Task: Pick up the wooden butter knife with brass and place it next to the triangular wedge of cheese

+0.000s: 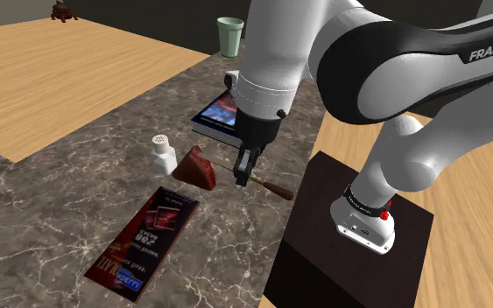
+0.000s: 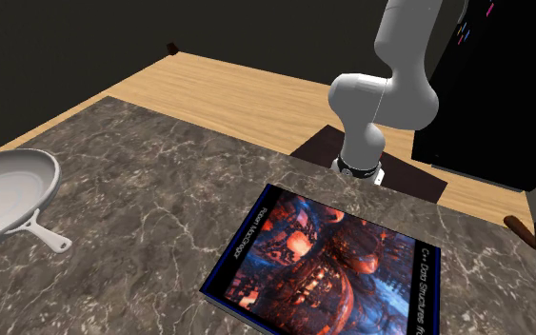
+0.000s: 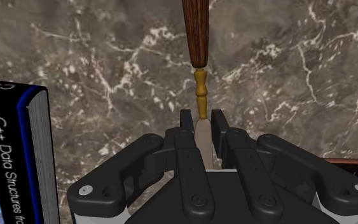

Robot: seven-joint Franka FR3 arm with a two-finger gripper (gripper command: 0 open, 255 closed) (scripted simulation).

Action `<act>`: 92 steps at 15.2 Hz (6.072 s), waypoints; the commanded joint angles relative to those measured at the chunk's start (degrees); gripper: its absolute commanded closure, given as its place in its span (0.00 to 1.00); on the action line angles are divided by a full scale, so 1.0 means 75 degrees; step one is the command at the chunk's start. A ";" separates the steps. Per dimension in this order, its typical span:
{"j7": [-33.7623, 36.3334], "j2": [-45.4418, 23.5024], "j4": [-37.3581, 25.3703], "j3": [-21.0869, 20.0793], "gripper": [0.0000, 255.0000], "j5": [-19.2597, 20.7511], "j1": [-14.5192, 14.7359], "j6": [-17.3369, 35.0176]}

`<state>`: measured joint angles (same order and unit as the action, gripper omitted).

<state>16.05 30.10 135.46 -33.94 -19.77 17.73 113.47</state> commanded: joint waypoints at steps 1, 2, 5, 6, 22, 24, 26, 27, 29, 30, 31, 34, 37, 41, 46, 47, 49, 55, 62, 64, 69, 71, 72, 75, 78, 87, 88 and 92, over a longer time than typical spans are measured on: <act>0.0028 0.0025 -0.0188 0.0041 1.00 0.0033 -0.0009 -0.0213; 0.0033 0.0041 -0.0277 0.0068 1.00 0.0049 -0.0014 -0.0318; 0.0053 0.0077 -0.0551 0.0145 1.00 0.0097 -0.0030 -0.0629; 0.0060 0.0085 -0.0645 0.0169 1.00 0.0113 -0.0036 -0.0731; 0.0222 -0.0040 -0.2343 0.0465 1.00 0.0387 -0.0169 -0.2316; 0.0249 -0.0088 -0.2583 0.0489 1.00 0.0422 -0.0190 -0.2509; 0.0278 -0.0142 -0.2829 0.0509 1.00 0.0457 -0.0210 -0.2703; 0.0293 -0.0172 -0.2955 0.0518 1.00 0.0475 -0.0221 -0.2799; 0.0250 -0.0436 -0.3233 0.0526 1.00 0.0595 -0.0319 -0.2839; 0.0197 -0.0674 -0.3398 0.0523 1.00 0.0699 -0.0405 -0.2791; 0.0149 -0.0917 -0.3573 0.0516 1.00 0.0807 -0.0489 -0.2749; 0.0045 -0.1680 -0.4160 0.0481 1.00 0.1154 -0.0717 -0.2658; -0.0008 -0.2494 -0.4850 0.0429 1.00 0.1542 -0.0901 -0.2632; -0.0010 -0.3671 -0.5960 0.0365 1.00 0.2137 -0.1029 -0.2725; 0.0031 -0.5318 -0.7774 0.0347 1.00 0.2995 -0.0918 -0.3124; 0.0034 -0.5680 -0.8220 0.0360 1.00 0.3180 -0.0847 -0.3254; 0.0021 -0.6456 -0.9245 0.0412 1.00 0.3563 -0.0640 -0.3586; -0.0049 -0.6191 -0.8350 0.0441 1.00 0.3411 -0.0806 -0.2933; -0.0119 -0.5946 -0.7295 0.0459 1.00 0.3280 -0.0964 -0.2100; -0.0133 -0.5902 -0.7032 0.0465 1.00 0.3258 -0.0995 -0.1876; -0.0158 -0.5836 -0.6432 0.0479 1.00 0.3225 -0.1051 -0.1336; -0.0164 -0.5826 -0.6212 0.0485 1.00 0.3221 -0.1067 -0.1127; -0.0166 -0.5823 -0.6107 0.0488 1.00 0.3220 -0.1074 -0.1024; -0.0167 -0.5830 -0.5806 0.0498 1.00 0.3227 -0.1090 -0.0718; -0.0163 -0.5853 -0.5526 0.0508 1.00 0.3243 -0.1100 -0.0418; -0.0157 -0.5877 -0.5369 0.0515 1.00 0.3258 -0.1103 -0.0242; -0.0157 -0.5877 -0.5369 0.0515 0.00 0.3258 -0.1103 -0.0242; -0.0157 -0.5877 -0.5369 0.0515 0.00 0.3258 -0.1103 -0.0242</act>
<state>14.87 -13.98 95.20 -30.07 4.67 9.46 111.66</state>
